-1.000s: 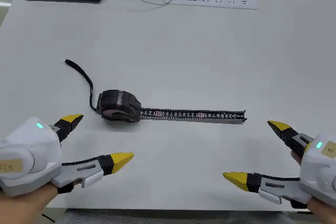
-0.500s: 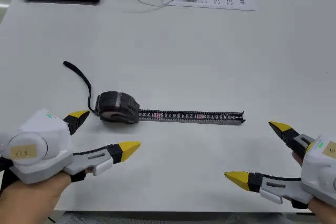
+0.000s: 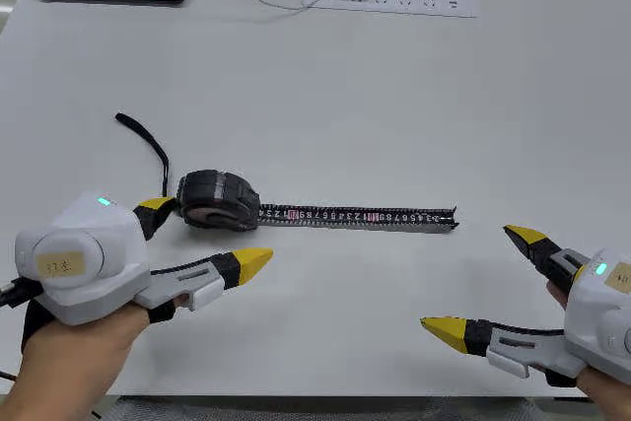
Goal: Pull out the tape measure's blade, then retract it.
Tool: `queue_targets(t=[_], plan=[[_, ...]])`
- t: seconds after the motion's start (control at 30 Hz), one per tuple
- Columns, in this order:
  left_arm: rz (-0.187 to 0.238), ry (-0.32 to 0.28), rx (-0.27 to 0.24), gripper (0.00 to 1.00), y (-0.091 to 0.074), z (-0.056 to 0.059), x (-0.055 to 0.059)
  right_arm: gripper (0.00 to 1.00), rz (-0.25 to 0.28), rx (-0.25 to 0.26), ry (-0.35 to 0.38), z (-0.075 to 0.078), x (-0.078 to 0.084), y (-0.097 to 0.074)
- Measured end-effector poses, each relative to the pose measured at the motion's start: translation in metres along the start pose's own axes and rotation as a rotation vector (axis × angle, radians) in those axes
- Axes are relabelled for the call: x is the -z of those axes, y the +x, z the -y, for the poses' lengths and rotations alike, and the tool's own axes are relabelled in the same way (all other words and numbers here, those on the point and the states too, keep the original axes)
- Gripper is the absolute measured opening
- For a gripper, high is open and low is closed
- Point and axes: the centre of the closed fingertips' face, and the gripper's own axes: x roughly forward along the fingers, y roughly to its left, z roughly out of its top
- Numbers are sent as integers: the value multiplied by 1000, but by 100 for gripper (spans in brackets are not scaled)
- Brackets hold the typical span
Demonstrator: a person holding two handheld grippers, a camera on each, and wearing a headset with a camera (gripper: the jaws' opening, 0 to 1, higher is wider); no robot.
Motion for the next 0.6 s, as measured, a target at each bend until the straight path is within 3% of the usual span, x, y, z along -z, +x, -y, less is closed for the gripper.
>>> queue_targets(t=[0.6], plan=[[20, -46, -46, 85, 5, -2, -3, 84, -6, -17, -16, 4, -4, 4]])
